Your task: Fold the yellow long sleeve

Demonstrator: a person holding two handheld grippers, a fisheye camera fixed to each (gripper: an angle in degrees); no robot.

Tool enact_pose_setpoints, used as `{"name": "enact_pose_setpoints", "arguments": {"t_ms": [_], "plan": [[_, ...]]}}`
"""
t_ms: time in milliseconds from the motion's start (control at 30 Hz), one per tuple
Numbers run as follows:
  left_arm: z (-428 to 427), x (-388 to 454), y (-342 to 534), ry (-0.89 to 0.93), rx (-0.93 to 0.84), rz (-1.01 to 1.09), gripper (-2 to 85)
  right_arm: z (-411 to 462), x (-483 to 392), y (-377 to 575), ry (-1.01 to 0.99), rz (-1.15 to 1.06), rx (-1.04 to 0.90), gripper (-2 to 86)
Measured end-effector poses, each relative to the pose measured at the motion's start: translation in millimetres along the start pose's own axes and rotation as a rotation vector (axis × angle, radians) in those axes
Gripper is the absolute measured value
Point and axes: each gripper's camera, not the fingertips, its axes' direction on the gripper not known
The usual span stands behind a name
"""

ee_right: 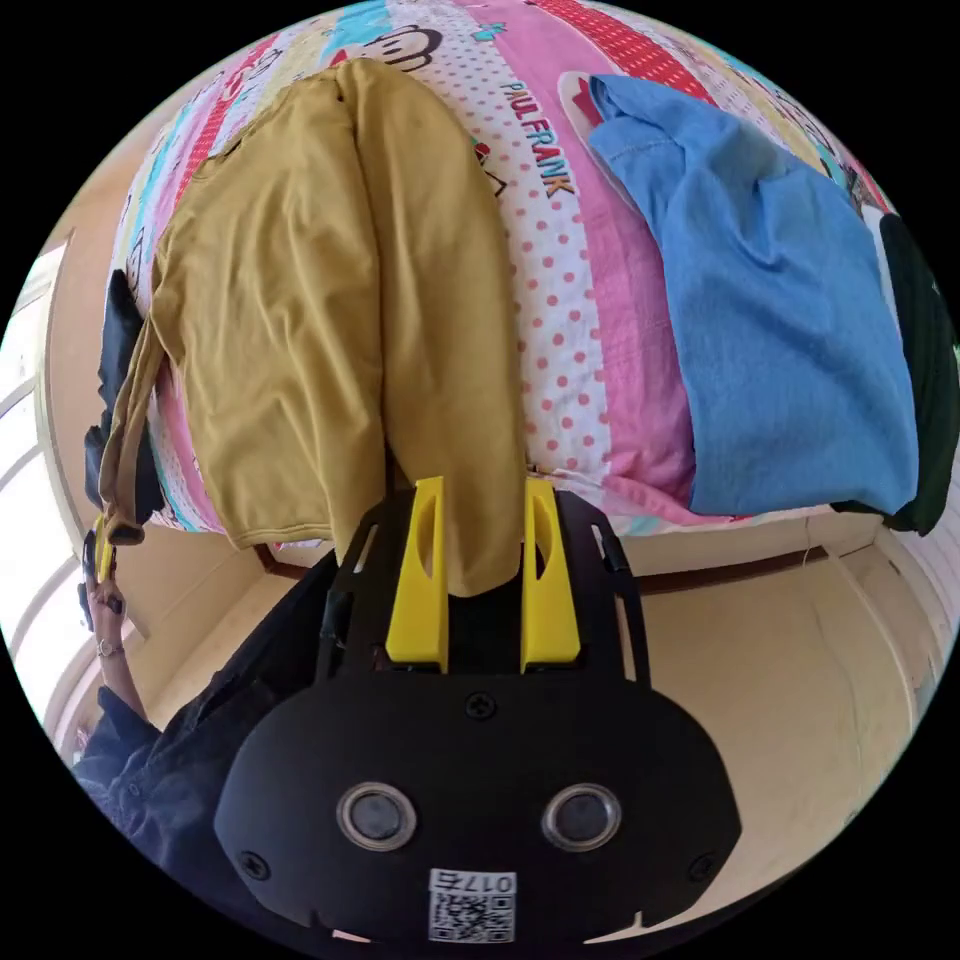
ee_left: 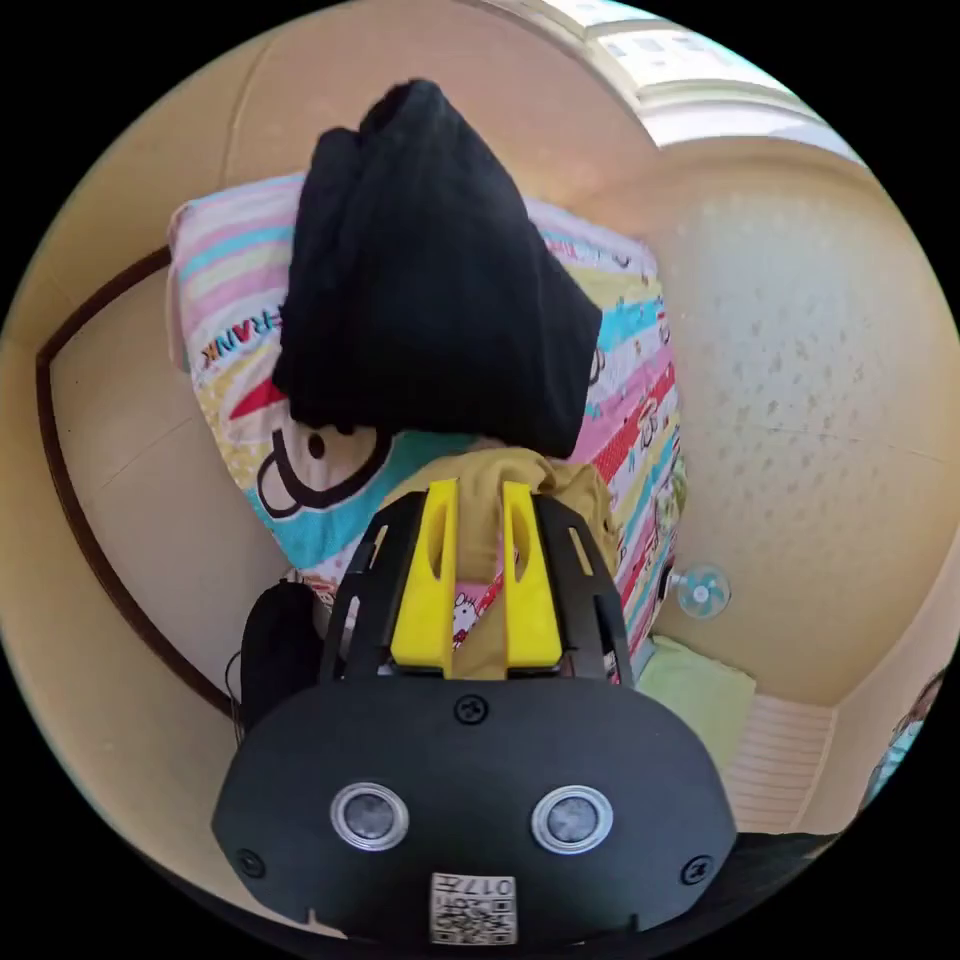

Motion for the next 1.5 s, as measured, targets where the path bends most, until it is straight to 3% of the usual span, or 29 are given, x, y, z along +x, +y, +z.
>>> {"name": "enact_pose_setpoints", "arguments": {"t_ms": [33, 100, 267, 367, 433, 500, 567, 633, 700, 800, 900, 967, 1033, 1133, 1267, 1367, 1500], "plan": [[-29, -3, -7, 0.011, 0.074, -0.007, 7.6, 8, 5, 0, -0.007, 0.013, -0.013, 11.2], [-43, 0, -13, -0.011, 0.03, 0.009, 7.8, 46, 18, -1, -0.047, 0.02, -0.107, 10.0], [17, 36, 21, -0.157, -0.341, 0.205, 8.7, 31, 25, 0, -0.029, -0.161, -0.172, 2.7], [58, 48, 46, -0.18, -0.505, 0.293, 9.1, -69, 75, 18, -0.058, -0.158, 0.065, 2.6], [74, 49, 54, -0.182, -0.563, 0.308, 9.8, -145, 142, 50, -0.021, 0.064, 0.358, 3.0], [86, 47, 58, -0.212, -0.595, 0.304, 10.8, -205, 242, 126, -0.127, 0.481, 0.711, 4.9], [96, 42, 61, -0.241, -0.62, 0.317, 12.0, -203, 282, 169, -0.153, 0.647, 0.776, 6.9], [104, 35, 65, -0.27, -0.644, 0.328, 12.7, -175, 286, 174, -0.122, 0.577, 0.67, 8.6], [115, 26, 72, -0.317, -0.684, 0.332, 13.2, -106, 249, 155, -0.12, 0.338, 0.426, 10.4], [133, 7, 89, -0.403, -0.768, 0.348, 12.2, -21, 183, 142, -0.214, 0.1, 0.233, 11.0], [129, 2, 98, -0.477, -0.769, 0.388, 6.8, 43, 140, 142, -0.296, 0.032, 0.094, 10.8], [117, 5, 95, -0.402, -0.866, 0.433, 2.8, 60, 130, 150, -0.343, 0.045, 0.074, 10.0], [83, 9, 81, -0.444, -0.775, 0.5, 2.0, 64, 131, 164, -0.384, 0.077, 0.106, 9.4], [30, -6, 48, -0.38, -0.657, 0.429, 1.6, 60, 140, 181, -0.402, 0.126, 0.173, 9.1], [17, -32, 28, -0.344, -0.642, 0.356, 1.6, 61, 139, 180, -0.441, 0.094, 0.215, 9.6], [17, -36, 24, -0.367, -0.622, 0.359, 1.7, 79, 122, 167, -0.399, 0.036, 0.156, 9.4], [17, -42, 22, -0.388, -0.637, 0.36, 1.7, 107, 101, 160, -0.197, -0.072, 0.026, 5.3]]}}
